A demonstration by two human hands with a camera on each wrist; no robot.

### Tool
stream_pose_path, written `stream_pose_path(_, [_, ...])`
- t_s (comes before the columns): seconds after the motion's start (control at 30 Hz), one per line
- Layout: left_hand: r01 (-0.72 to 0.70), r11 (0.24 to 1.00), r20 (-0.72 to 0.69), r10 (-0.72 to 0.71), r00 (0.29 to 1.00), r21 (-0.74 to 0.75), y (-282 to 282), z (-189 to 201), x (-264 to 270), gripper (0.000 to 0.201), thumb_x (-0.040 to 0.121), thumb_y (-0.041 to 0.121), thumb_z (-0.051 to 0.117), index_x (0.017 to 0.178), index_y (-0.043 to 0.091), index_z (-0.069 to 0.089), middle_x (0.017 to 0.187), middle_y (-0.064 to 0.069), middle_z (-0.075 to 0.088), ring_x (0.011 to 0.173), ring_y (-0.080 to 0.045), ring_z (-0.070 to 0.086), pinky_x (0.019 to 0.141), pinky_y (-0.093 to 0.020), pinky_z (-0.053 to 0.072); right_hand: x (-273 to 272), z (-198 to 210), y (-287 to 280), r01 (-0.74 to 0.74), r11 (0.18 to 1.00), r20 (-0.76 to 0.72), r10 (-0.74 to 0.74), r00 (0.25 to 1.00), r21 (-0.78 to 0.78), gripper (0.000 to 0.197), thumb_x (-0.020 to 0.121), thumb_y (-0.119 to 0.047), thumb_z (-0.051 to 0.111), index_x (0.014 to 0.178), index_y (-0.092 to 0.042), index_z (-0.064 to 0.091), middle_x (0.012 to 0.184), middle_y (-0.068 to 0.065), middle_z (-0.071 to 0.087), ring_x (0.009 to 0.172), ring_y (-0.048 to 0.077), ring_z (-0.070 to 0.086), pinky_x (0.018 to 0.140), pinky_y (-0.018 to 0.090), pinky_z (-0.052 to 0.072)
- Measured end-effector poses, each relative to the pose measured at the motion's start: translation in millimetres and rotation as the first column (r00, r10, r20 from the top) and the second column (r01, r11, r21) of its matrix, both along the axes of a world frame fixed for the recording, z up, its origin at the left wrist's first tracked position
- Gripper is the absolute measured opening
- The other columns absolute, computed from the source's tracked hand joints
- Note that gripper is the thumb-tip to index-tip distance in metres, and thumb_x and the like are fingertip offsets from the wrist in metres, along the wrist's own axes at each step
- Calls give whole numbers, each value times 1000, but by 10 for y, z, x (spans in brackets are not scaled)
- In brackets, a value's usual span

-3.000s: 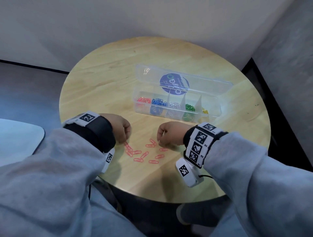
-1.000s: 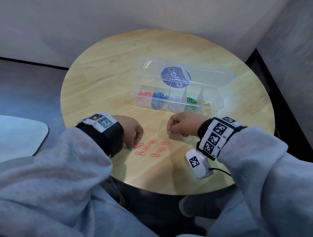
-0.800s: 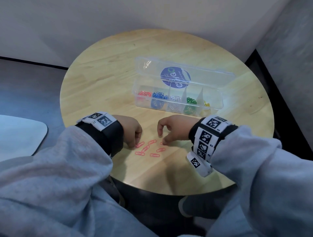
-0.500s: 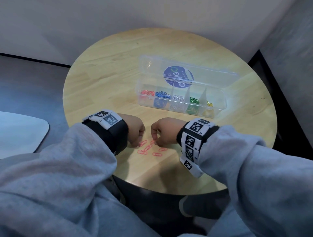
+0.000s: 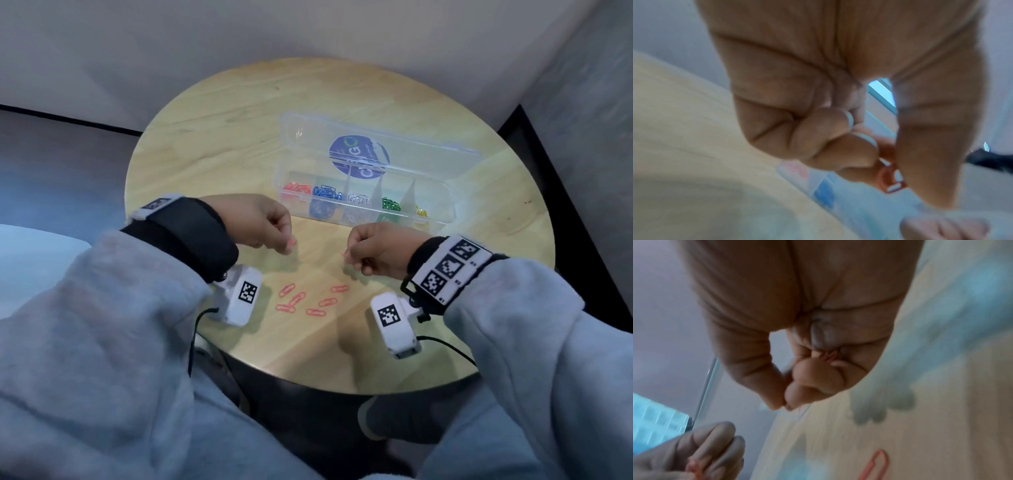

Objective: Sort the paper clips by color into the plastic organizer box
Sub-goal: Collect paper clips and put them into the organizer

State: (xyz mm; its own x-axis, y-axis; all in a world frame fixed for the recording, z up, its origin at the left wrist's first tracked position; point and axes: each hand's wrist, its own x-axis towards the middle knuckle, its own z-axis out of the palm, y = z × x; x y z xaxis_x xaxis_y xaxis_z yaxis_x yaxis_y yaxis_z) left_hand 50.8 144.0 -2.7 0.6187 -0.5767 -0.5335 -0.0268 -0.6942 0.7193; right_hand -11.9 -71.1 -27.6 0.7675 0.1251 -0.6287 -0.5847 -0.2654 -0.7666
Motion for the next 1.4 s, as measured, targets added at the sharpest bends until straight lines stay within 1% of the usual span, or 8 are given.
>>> stream_pose_path(0.2, [-347, 894, -267, 274, 924, -283, -4, 53, 26, 28, 87, -10, 50, 73, 13, 55, 48, 7, 53, 43, -3, 48, 43, -10, 41, -53, -11, -104, 234, 931, -120, -208, 971, 279, 27, 91, 6, 35, 83, -3, 59, 58, 4, 51, 42, 8, 54, 41, 16, 47])
stream_pose_path(0.5, [-590, 762, -547, 384, 744, -267, -19, 45, 19, 24, 87, -2, 37, 71, 10, 49, 60, -1, 47, 43, -8, 52, 40, -13, 44, -58, -20, -82, 355, 876, -205, -301, 931, 326, 21, 92, -8, 42, 74, -5, 55, 55, 5, 58, 41, 10, 54, 39, 15, 46])
stream_pose_path(0.67, [-524, 835, -456, 406, 792, -168, -88, 43, -31, 21, 88, 3, 39, 72, 12, 48, 63, -3, 50, 43, -8, 47, 37, -12, 36, -48, -13, -34, 90, 996, -41, -91, 995, -22, 15, 89, -9, 56, 74, -12, 53, 59, 0, 44, 46, 9, 39, 41, 16, 32])
stream_pose_path(0.83, [-276, 956, -171, 290, 942, 102, -224, 52, -114, 20, 92, 6, 39, 76, 15, 49, 61, 0, 36, 50, -11, 27, 40, -15, 20, -67, 21, 20, -235, 870, 38, 279, 960, -434, 6, 80, -14, 69, 80, -19, 66, 60, -3, 52, 49, 10, 42, 49, 18, 39])
stream_pose_path(0.97, [-201, 961, -109, 224, 968, 189, -250, 18, -152, 31, 92, 2, 33, 75, 15, 56, 62, -3, 44, 52, -14, 35, 39, -16, 24, -63, -31, 33, -172, 920, -5, 182, 983, -354, 8, 87, -8, 58, 85, -10, 66, 62, 4, 54, 46, 11, 43, 45, 18, 40])
stream_pose_path(1.07, [-128, 958, -77, 152, 985, 255, -256, 5, -161, 32, 92, 1, 35, 73, 13, 57, 64, -4, 46, 54, -14, 37, 43, -18, 27, -66, -41, 0, 36, 997, -98, -43, 994, -69, 20, 90, 7, 43, 82, -5, 56, 68, 10, 50, 41, 8, 45, 39, 14, 40])
stream_pose_path(1.17, [-19, 949, -81, 47, 996, 316, -258, -10, -157, 13, 91, 6, 48, 82, 7, 57, 63, -4, 40, 53, -16, 30, 48, -23, 24, -62, -50, -57, 216, 959, -184, -182, 966, 183, 26, 90, 15, 34, 87, -3, 52, 74, 12, 46, 50, 14, 53, 42, 15, 48])
stream_pose_path(1.4, [53, 931, -15, -51, 999, 360, -247, -72, -150, 8, 86, 10, 55, 89, 11, 62, 56, 1, 38, 49, -15, 27, 47, -22, 22, -71, -41, -80, 142, 967, -228, -92, 969, 211, 30, 95, 9, 24, 90, -6, 49, 64, 6, 51, 52, 16, 53, 43, 20, 47])
